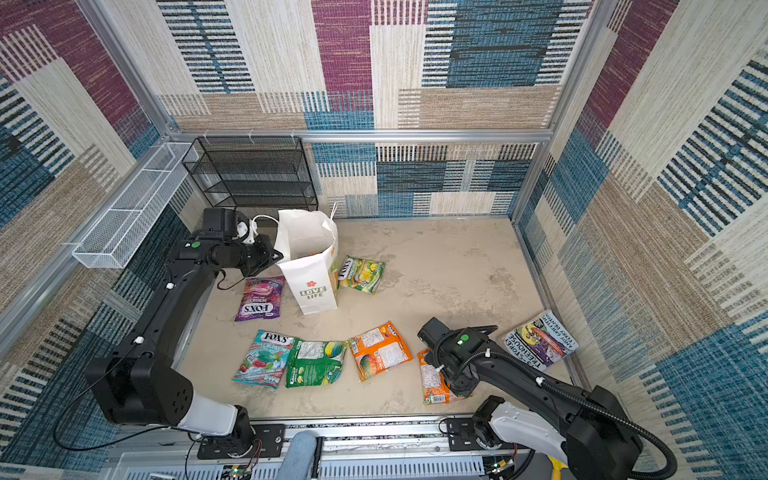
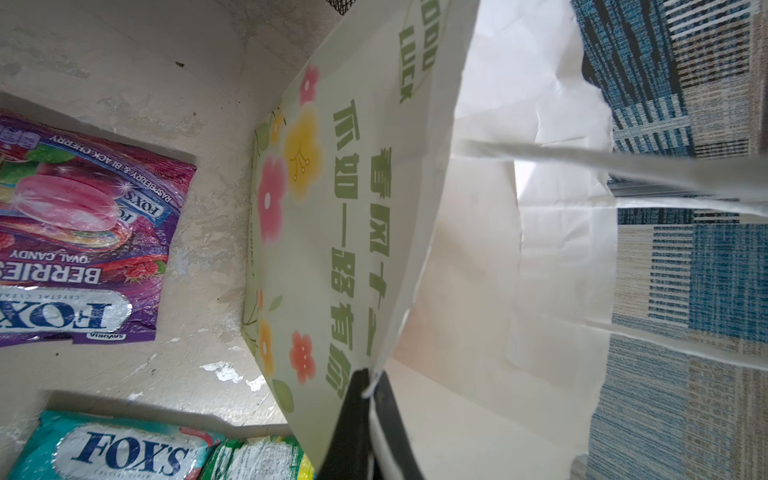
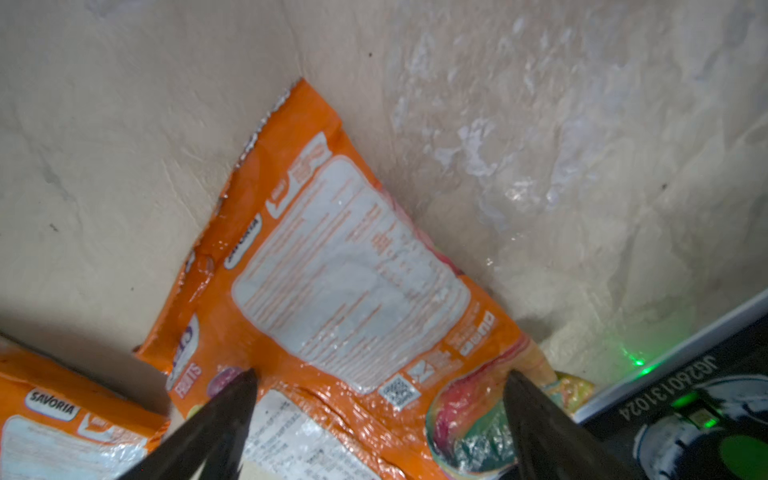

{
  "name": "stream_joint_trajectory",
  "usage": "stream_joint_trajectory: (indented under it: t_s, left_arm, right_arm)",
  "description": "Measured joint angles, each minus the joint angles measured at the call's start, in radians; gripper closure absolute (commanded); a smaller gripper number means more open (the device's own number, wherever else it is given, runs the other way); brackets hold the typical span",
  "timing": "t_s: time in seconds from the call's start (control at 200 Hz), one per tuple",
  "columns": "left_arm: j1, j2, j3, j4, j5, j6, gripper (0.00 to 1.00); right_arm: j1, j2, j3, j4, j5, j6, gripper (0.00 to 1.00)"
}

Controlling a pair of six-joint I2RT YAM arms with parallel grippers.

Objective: Place the snacks into the paper bag
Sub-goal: 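Reach the right gripper to the orange packet nearest the robot and grasp it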

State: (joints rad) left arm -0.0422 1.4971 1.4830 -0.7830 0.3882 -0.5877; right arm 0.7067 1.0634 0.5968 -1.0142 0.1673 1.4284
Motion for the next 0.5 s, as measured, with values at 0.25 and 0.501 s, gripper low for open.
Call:
stream_joint_trajectory:
  t_s: [0.25,0.501]
  left_arm:
    - [0.0,0.001,0.0,0.0,0.007,0.0,1.0]
    - [0.0,0.001,0.0,0.0,0.007,0.0,1.0]
  right_arm:
    - [0.0,0.089,-0.002,0.078,0.001,-0.02,0.2]
    - [0.001,0.117,-0.014,0.119,0.027,-0.066,0.52]
